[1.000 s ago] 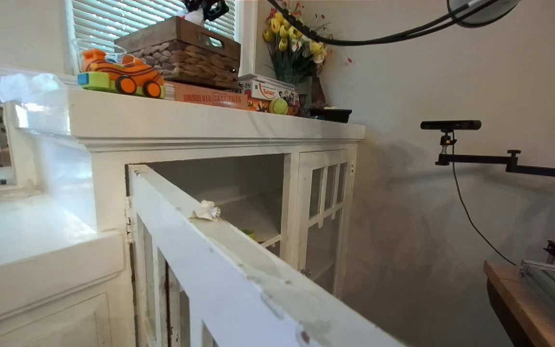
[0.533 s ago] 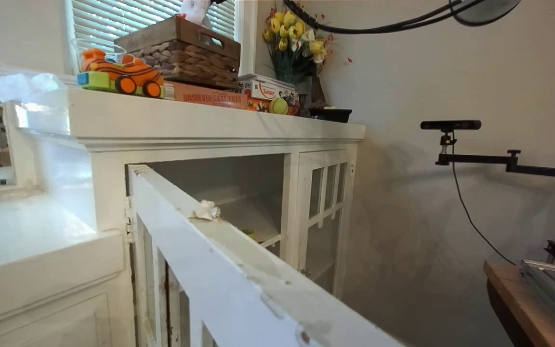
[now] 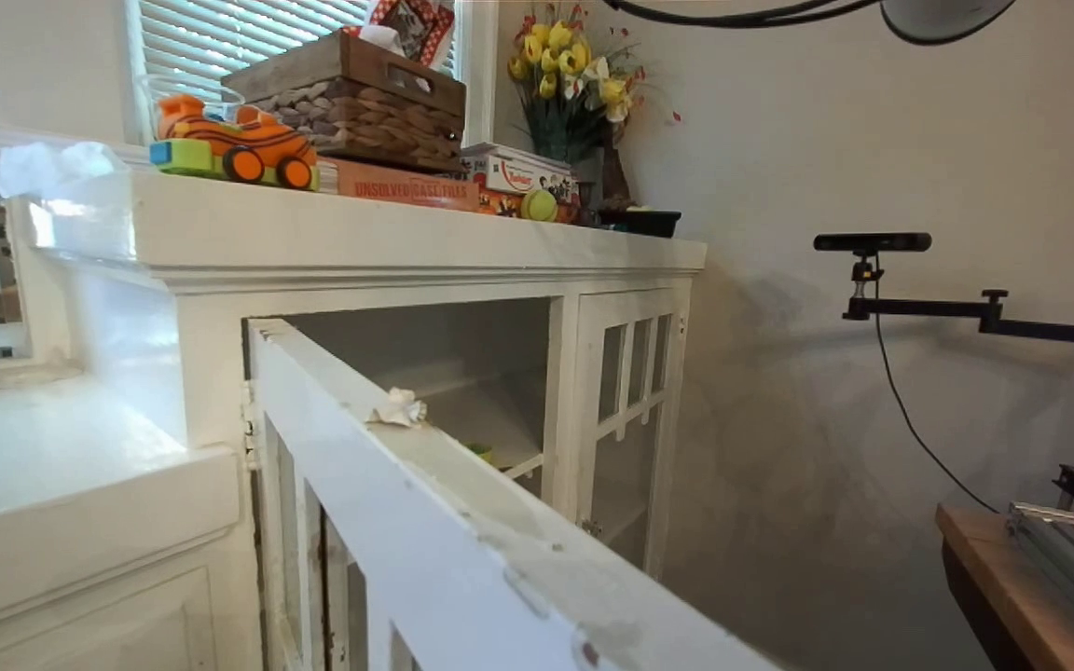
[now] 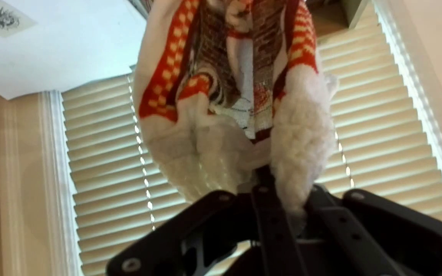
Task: Remove the cloth from the basket
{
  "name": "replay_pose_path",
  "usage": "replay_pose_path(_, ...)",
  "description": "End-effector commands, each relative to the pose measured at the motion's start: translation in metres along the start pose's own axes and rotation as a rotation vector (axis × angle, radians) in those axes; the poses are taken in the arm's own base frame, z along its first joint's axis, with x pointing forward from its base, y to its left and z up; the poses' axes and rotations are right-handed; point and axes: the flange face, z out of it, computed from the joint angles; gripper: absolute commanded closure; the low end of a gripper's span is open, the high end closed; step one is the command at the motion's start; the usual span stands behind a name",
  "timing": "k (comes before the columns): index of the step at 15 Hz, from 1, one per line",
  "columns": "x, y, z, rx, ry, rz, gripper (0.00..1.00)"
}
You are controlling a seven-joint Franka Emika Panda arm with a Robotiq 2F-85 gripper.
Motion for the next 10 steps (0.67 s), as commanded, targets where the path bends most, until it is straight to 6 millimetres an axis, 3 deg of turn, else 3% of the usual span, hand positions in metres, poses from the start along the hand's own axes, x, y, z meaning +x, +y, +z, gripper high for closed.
replay_pose_path(1, 0.025, 0.012, -0.029, -0.009, 0.112, 0.062, 0.98)
replay_pose_path(10, 0.062, 0.025, -0.086, -0.018, 0.328, 0.168, 0.98)
